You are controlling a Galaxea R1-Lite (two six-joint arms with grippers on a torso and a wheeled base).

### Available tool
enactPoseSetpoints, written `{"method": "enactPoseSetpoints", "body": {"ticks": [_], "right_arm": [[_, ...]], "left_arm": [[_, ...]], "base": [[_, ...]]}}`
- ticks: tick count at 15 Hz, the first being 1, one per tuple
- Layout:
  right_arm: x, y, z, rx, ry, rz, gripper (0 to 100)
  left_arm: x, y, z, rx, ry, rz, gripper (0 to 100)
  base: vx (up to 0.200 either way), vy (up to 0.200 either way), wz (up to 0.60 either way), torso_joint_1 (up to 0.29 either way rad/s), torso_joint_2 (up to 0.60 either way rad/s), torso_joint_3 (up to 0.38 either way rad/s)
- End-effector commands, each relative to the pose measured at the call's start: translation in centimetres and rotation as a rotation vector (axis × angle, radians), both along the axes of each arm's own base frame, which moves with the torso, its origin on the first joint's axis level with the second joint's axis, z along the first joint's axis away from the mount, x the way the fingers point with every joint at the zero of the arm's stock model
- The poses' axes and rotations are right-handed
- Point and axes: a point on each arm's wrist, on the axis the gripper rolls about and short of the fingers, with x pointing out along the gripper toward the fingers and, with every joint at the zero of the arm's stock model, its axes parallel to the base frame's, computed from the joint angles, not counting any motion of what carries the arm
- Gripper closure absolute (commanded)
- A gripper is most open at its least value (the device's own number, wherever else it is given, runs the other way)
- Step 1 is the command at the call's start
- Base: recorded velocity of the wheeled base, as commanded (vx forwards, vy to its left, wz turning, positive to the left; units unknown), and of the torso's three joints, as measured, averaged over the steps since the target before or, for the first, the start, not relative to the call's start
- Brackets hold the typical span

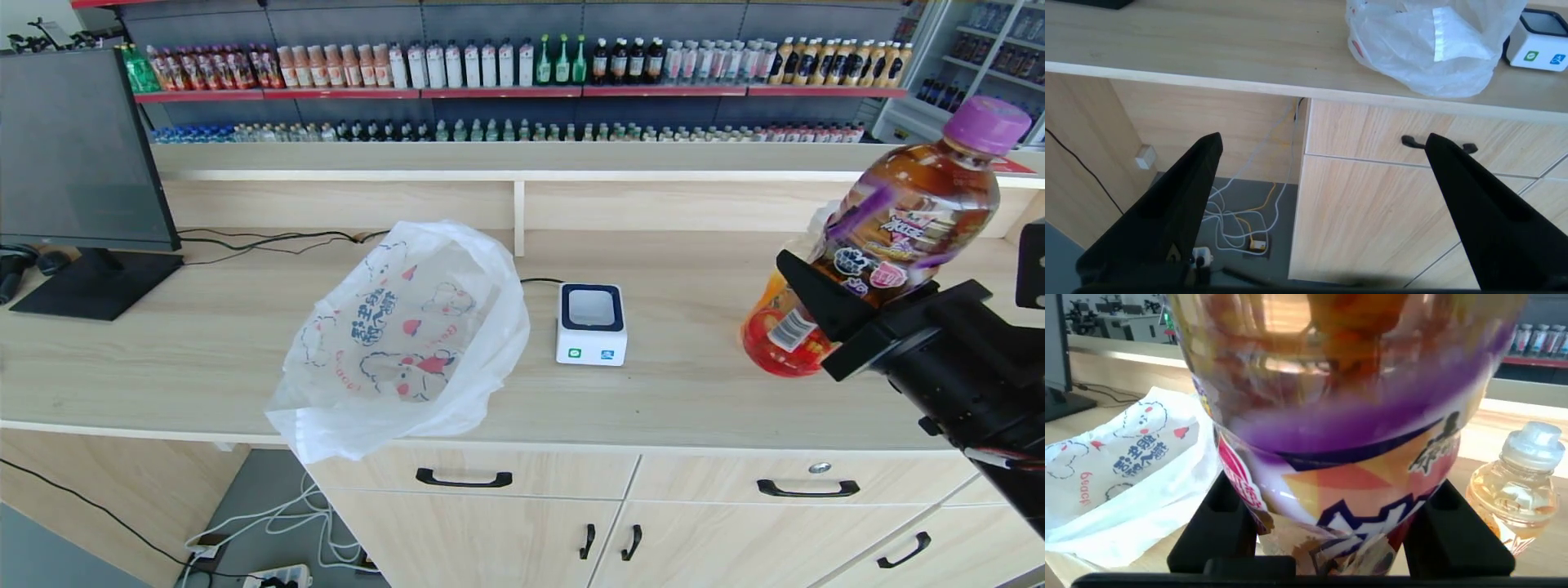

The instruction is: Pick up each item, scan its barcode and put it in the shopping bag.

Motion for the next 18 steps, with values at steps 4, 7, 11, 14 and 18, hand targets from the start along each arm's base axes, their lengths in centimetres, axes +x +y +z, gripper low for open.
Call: {"method": "enactPoseSetpoints", "body": {"ticks": [4, 7, 11, 14, 18], "right_arm": [[0.6, -0.4, -0.4, -0.001, 0.020, -0.028, 100], [0.6, -0.6, -0.6, -0.002, 0.030, -0.034, 100], [1.0, -0.7, -0.8, -0.004, 0.037, -0.046, 100], [1.1, -0.7, -1.0, 0.001, 0.048, -0.046, 100], [1.0, -0.8, -1.1, 0.000, 0.054, -0.047, 100]], "left_arm": [[0.0, 0.0, 0.0, -0.002, 0.000, 0.001, 0], [0.0, 0.0, 0.0, -0.002, 0.000, 0.001, 0], [0.0, 0.0, 0.0, -0.002, 0.000, -0.001, 0], [0.0, 0.0, 0.0, -0.003, 0.000, 0.001, 0], [0.0, 0.0, 0.0, -0.002, 0.000, 0.001, 0]], "base": [[0.000, 0.000, 0.00, 0.000, 0.00, 0.000], [0.000, 0.000, 0.00, 0.000, 0.00, 0.000], [-0.050, 0.000, 0.00, 0.001, 0.00, 0.001], [-0.200, 0.000, 0.00, 0.014, 0.00, 0.004], [-0.100, 0.000, 0.00, -0.004, -0.01, 0.004]]}}
